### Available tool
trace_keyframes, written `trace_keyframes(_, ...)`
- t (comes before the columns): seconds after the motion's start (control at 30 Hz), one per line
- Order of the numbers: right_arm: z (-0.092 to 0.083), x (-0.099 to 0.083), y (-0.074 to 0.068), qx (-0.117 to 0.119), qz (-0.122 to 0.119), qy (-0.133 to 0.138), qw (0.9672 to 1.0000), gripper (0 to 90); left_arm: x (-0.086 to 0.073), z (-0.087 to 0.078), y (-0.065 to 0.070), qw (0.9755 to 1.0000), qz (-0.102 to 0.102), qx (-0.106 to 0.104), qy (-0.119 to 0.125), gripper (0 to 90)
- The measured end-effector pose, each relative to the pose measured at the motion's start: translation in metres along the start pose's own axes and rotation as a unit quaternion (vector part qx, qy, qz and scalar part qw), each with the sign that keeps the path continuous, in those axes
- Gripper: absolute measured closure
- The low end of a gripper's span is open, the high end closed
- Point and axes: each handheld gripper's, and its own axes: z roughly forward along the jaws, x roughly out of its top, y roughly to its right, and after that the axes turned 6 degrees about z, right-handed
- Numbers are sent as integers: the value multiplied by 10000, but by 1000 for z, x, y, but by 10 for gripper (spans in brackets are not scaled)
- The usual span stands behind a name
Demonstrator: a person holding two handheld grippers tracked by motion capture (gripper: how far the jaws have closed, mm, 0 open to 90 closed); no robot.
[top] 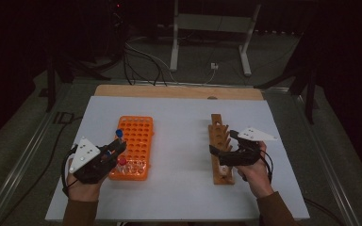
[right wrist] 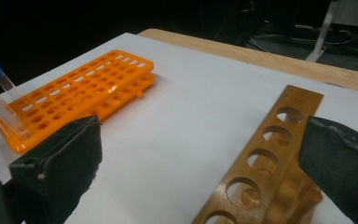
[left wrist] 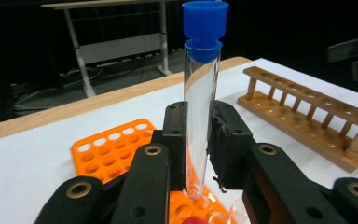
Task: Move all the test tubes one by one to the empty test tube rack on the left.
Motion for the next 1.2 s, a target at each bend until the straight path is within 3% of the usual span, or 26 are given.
trace_keyframes(0.67,-14,-9,16,-168,170,69,9997,2,-25,-30,-17,9989,-256,378,-96,778)
trace_keyframes(0.97,-19,-14,21,-247,208,65,9995,2,-41,-28,-18,9983,-367,406,-194,778)
trace_keyframes(1.2,-21,-15,23,-269,214,81,9994,2,-54,-23,-15,9980,-256,436,-368,778)
